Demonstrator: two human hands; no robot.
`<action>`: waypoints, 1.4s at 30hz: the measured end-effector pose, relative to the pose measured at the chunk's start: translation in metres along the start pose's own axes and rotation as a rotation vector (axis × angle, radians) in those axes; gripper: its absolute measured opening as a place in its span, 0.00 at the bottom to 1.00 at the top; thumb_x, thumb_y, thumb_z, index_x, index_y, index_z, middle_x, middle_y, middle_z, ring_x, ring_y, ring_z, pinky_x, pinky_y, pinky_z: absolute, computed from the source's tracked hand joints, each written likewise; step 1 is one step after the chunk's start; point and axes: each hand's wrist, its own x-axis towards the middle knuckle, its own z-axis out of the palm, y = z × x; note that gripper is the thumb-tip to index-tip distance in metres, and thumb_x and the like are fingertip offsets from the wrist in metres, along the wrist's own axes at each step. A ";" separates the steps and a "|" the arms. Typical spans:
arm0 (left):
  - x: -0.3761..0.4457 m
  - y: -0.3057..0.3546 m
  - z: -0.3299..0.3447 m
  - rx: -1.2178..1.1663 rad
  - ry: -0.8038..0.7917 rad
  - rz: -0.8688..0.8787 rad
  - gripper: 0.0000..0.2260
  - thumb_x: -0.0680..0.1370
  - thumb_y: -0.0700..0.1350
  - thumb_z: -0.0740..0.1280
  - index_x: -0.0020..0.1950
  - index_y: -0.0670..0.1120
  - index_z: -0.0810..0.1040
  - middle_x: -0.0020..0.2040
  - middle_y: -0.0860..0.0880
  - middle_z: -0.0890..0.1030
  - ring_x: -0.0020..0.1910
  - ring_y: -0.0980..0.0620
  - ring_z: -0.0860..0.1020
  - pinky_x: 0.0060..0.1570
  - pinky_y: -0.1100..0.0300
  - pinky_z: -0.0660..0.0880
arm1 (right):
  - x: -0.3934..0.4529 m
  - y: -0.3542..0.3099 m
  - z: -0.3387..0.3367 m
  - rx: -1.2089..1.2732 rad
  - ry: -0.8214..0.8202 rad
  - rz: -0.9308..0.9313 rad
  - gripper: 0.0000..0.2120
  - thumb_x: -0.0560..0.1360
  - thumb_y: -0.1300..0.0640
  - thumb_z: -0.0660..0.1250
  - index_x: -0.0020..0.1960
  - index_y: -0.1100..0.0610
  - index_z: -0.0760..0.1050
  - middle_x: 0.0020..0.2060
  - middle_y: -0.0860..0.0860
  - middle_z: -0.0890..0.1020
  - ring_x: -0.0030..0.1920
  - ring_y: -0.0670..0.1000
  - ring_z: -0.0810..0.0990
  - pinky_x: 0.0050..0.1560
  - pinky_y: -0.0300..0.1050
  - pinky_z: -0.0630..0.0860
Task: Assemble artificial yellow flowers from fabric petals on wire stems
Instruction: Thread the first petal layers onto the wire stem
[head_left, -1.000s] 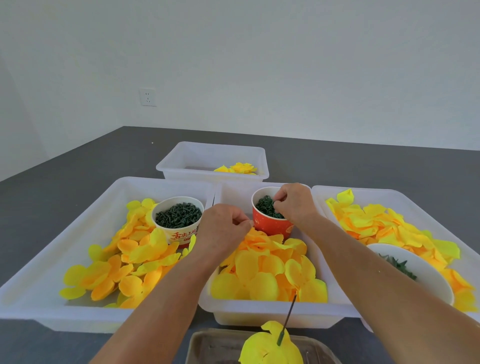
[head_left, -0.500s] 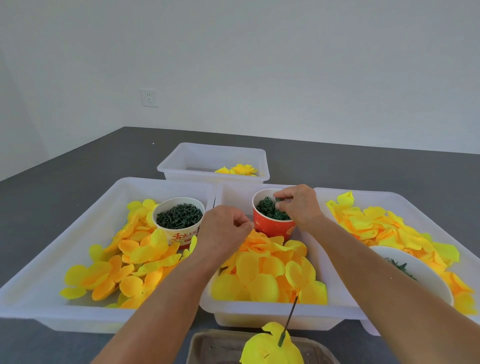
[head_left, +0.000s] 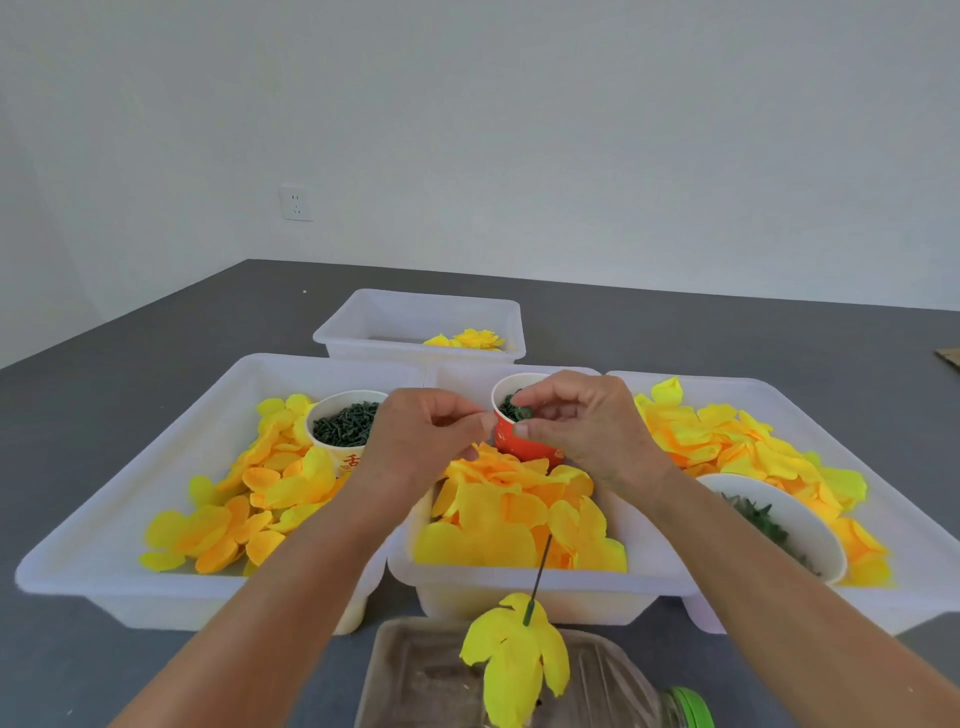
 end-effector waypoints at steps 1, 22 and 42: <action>-0.006 0.005 -0.001 -0.050 -0.018 -0.012 0.09 0.72 0.40 0.72 0.33 0.50 0.82 0.29 0.50 0.82 0.27 0.56 0.79 0.35 0.63 0.77 | -0.006 -0.006 0.001 0.008 -0.009 -0.028 0.16 0.64 0.71 0.75 0.41 0.51 0.81 0.38 0.47 0.83 0.37 0.44 0.82 0.40 0.37 0.79; -0.072 0.050 -0.011 -0.549 -0.351 -0.294 0.03 0.63 0.42 0.70 0.33 0.44 0.83 0.31 0.48 0.81 0.28 0.55 0.76 0.35 0.61 0.79 | -0.073 -0.073 -0.001 0.245 -0.085 -0.104 0.12 0.65 0.70 0.73 0.43 0.56 0.81 0.36 0.49 0.85 0.39 0.46 0.83 0.42 0.36 0.78; -0.105 0.054 -0.015 -0.210 -0.280 -0.043 0.06 0.61 0.42 0.75 0.37 0.46 0.85 0.37 0.49 0.84 0.39 0.55 0.80 0.42 0.68 0.76 | -0.105 -0.087 -0.011 0.065 -0.092 -0.086 0.08 0.65 0.56 0.72 0.44 0.50 0.83 0.41 0.53 0.84 0.43 0.53 0.81 0.49 0.56 0.77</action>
